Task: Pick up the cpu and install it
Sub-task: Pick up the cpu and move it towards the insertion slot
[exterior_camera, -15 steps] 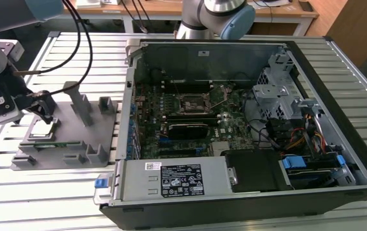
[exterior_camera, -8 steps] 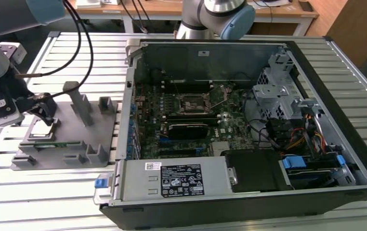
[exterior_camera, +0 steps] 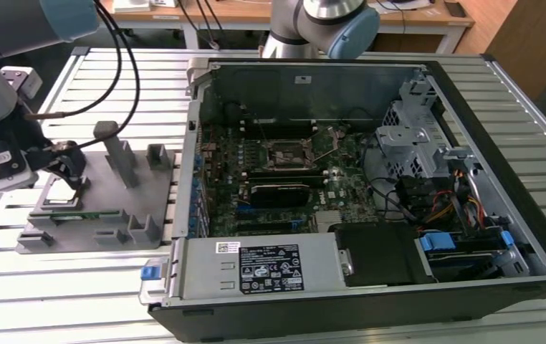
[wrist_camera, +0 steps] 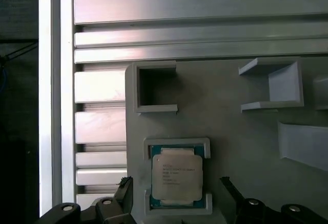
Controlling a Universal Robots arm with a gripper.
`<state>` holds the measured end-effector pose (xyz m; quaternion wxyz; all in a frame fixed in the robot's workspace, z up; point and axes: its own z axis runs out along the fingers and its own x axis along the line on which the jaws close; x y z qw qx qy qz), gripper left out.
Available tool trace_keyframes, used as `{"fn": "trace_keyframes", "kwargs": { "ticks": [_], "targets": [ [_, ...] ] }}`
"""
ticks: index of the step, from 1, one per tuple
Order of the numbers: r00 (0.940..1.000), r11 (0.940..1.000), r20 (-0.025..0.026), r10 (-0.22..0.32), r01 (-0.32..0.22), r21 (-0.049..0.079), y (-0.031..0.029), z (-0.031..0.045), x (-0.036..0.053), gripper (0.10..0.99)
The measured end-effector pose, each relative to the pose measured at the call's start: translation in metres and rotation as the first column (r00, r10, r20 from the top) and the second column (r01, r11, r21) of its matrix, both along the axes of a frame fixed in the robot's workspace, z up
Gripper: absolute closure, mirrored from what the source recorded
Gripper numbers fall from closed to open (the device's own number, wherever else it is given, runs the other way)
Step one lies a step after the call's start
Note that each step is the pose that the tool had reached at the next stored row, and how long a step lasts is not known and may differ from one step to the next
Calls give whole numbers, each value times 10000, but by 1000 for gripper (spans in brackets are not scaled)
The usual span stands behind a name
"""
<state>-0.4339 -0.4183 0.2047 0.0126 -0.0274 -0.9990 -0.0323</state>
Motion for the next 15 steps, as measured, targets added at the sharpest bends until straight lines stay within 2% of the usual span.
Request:
{"fn": "trace_keyframes", "kwargs": {
  "ticks": [14,15],
  "targets": [
    [10000,10000,-19,-51,51,-2,26,-110,1,329],
    [10000,10000,-27,-52,52,-3,37,-180,1,329]
  ]
}}
